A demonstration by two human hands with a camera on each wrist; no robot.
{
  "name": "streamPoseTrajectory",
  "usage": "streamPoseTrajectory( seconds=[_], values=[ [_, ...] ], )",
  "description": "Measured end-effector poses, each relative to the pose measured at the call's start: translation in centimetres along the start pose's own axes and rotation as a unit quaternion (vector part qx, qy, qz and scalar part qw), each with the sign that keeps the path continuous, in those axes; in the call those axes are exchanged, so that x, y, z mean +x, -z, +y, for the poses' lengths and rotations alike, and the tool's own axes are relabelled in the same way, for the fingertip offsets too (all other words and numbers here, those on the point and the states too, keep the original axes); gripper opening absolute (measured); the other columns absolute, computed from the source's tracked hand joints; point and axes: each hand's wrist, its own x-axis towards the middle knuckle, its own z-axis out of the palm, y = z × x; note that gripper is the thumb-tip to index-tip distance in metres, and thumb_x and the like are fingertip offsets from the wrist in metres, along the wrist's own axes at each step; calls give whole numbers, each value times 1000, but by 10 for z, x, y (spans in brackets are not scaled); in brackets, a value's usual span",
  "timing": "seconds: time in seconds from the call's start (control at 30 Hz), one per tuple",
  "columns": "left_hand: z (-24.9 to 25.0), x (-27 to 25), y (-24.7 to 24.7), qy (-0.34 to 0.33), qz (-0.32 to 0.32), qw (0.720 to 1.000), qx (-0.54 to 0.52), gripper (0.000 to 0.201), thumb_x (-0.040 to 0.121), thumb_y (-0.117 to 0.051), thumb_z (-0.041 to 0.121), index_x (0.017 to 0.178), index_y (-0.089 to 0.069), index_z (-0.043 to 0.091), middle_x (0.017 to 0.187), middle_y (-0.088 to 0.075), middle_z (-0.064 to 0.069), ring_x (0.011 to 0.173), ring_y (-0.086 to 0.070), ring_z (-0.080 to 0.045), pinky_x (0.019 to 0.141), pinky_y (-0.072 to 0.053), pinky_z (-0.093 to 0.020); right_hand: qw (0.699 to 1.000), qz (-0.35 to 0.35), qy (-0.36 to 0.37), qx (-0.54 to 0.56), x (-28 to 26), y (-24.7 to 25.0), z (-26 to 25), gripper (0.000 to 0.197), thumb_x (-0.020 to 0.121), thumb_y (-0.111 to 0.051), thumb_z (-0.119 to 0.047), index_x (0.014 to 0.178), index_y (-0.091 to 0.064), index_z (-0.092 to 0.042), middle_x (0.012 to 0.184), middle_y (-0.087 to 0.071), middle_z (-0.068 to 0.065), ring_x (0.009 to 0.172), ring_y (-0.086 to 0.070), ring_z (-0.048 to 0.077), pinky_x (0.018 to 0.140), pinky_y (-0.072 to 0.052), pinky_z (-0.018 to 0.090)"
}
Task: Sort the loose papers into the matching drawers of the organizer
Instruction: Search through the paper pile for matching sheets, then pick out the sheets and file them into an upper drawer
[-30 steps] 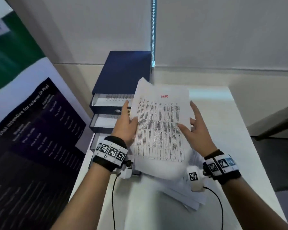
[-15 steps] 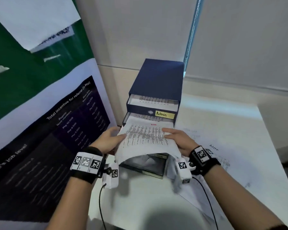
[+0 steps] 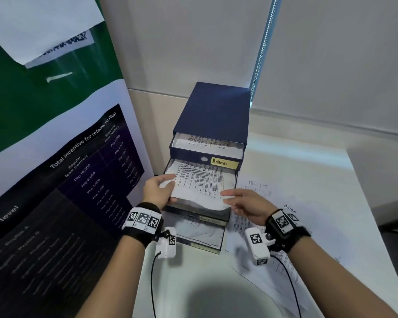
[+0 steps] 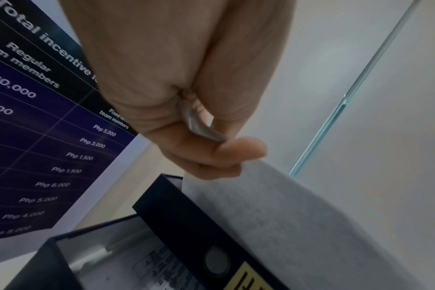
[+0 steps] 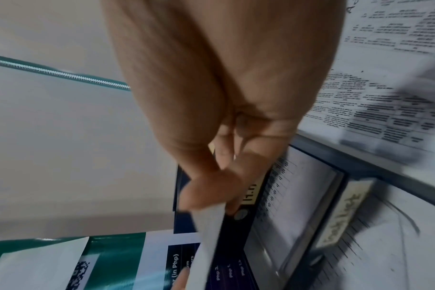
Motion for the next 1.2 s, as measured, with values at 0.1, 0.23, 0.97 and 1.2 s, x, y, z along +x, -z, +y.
streamPoseTrajectory(
  seconds=[0.1,0.23,0.97,1.2],
  values=[
    [-2,16,-13,-51,37,994,89,23,94,-63,19,114,-71,19,125,-63,0,72,-70,-6,77,-53,-15,996,78,42,-11,22,2,-13,26,88,-64,7,113,-66,6,62,-60,8,47,-55,9,50,-51,14],
    [-7,35,-31,-148,107,937,299,19,90,-64,24,105,-76,25,127,-53,-6,119,-47,-28,106,-37,-40,988,137,53,-48,51,-3,-30,20,88,-66,4,107,-69,10,83,-69,21,55,-63,13,57,-56,18],
    [20,-4,-229,-198,-293,916,188,12,86,-73,31,88,-75,20,82,-71,8,78,-64,-5,77,-53,-20,805,429,-303,-276,-6,212,143,114,62,-87,-53,146,-23,-8,150,-23,23,136,-33,44,103,-41,54],
    [-71,0,-310,35,-277,903,326,61,91,-67,26,144,-43,7,137,-55,-10,124,-54,-28,105,-43,-31,871,428,-85,-224,13,209,167,79,68,-85,-11,132,-38,-15,119,-57,9,109,-62,33,87,-58,44]
  ],
)
